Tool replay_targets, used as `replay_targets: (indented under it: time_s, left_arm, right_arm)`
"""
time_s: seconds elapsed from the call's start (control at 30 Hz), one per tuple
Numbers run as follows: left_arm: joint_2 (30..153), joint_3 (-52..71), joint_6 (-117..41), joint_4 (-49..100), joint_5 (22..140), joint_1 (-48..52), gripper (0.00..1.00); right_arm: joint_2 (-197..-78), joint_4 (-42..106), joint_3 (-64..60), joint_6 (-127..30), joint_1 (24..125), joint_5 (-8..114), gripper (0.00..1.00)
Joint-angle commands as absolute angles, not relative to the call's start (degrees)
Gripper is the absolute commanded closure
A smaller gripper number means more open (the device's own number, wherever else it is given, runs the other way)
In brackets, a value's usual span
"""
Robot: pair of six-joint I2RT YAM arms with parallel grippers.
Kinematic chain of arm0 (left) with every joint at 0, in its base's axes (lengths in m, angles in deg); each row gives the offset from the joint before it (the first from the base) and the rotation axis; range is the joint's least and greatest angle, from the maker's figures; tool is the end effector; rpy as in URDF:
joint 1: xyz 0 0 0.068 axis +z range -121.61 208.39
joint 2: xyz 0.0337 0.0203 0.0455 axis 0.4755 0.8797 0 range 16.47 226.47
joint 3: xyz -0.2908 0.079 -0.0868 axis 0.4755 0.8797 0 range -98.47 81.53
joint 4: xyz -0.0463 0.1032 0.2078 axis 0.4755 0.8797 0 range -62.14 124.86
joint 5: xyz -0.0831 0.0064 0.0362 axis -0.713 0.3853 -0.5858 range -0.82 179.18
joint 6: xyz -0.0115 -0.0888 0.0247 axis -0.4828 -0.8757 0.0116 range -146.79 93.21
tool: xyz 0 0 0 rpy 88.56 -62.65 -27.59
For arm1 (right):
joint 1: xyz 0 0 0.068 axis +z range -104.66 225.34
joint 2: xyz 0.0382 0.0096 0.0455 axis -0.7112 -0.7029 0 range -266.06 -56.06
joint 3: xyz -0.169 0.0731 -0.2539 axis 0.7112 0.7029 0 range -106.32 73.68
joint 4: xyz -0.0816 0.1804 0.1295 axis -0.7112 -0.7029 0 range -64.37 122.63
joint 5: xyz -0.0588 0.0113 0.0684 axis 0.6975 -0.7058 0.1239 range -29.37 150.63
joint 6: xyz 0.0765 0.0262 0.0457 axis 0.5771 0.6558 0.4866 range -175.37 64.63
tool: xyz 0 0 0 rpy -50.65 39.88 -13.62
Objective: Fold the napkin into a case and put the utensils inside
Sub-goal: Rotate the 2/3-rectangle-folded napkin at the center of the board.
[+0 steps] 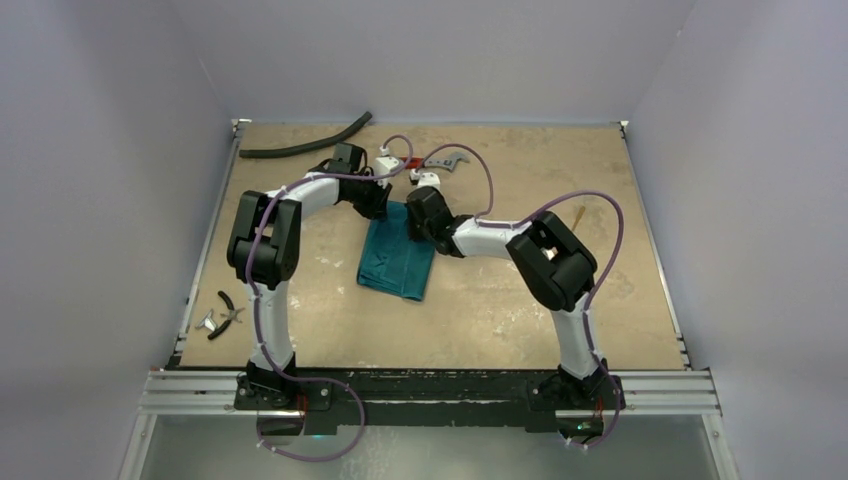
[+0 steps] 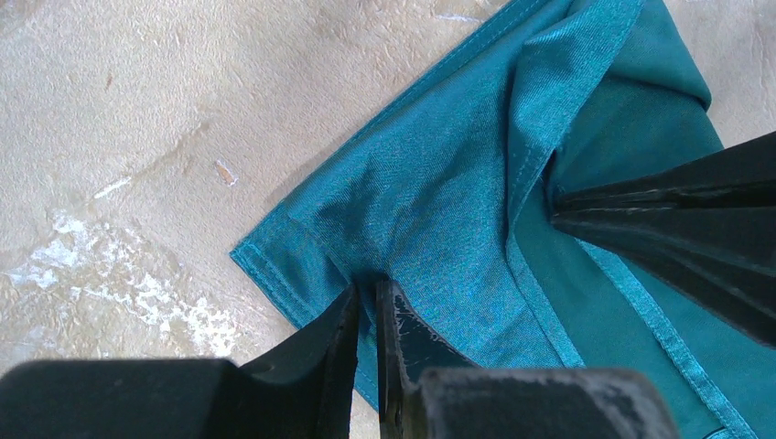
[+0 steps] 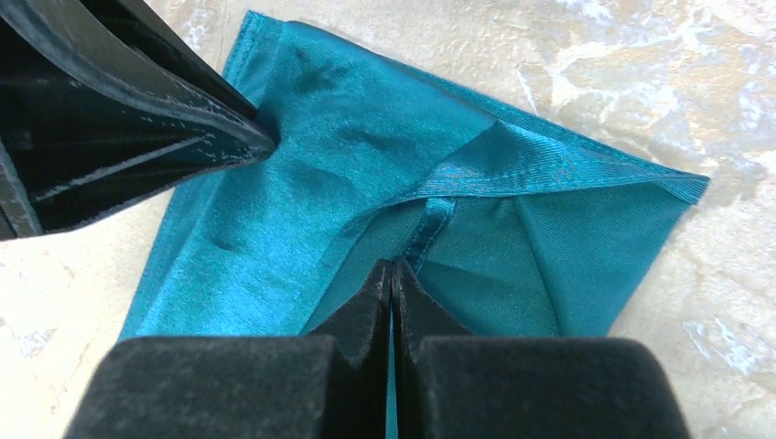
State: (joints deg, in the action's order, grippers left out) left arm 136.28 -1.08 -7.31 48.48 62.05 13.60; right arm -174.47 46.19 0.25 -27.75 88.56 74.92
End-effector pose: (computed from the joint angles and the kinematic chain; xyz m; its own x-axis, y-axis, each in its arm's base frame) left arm 0.4362 -0.1546 0.1693 -0.6173 0.4701 -0.6309 0.7086 0.6806 -0.1862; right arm 0.3745 0.3237 0.1900 -0.5731 0.0779 -0.8158 -0.2760 0.9190 0.2816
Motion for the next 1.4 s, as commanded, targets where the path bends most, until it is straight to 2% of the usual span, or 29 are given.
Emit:
replay_targets:
  time_s: [0.0,0.03,0.07,0.23,0.57,0.8,1.03,1.2,1.37]
  left_arm:
    - [138.0,0.1,-5.0,51.0,64.1,13.3,0.88]
    - [137.9,0.0,-4.9,51.2,64.1,13.4,0.88]
    - [137.8,0.0,-4.8,51.2,64.1,13.4,0.88]
    - [137.5,0.0,-4.8,51.3,64.0,13.3,0.88]
    - [137.6,-0.5,-4.6,52.1,64.1,13.4,0.89]
    - [137.9,-0.9,-4.7,52.4,64.1,13.4,0.89]
    - [138.1,-1.2,-4.6,52.6,64.1,13.4,0.89]
    - [138.4,-1.2,-4.1,53.0,64.0,13.4,0.90]
    - [138.5,-1.1,-3.9,53.2,64.0,13.4,0.90]
  right_arm:
    - [-174.5,44.9,-3.7,-27.2,88.7,74.3,0.95]
    - [-174.0,44.5,-3.9,-27.3,88.7,75.3,0.85]
    - [-173.1,44.2,-3.7,-28.0,88.7,77.0,0.79]
    - [-168.8,43.2,-0.1,-27.4,88.8,79.7,0.65]
    - [-165.8,39.4,5.0,-24.6,91.0,75.9,0.65]
    - [-170.8,40.1,2.9,-24.1,91.5,72.1,0.62]
    - [-172.6,39.4,1.2,-23.0,91.5,72.1,0.70]
    - [-172.7,41.2,1.9,-21.9,91.5,71.8,0.88]
    - [-171.6,41.1,0.9,-21.3,91.5,72.4,0.96]
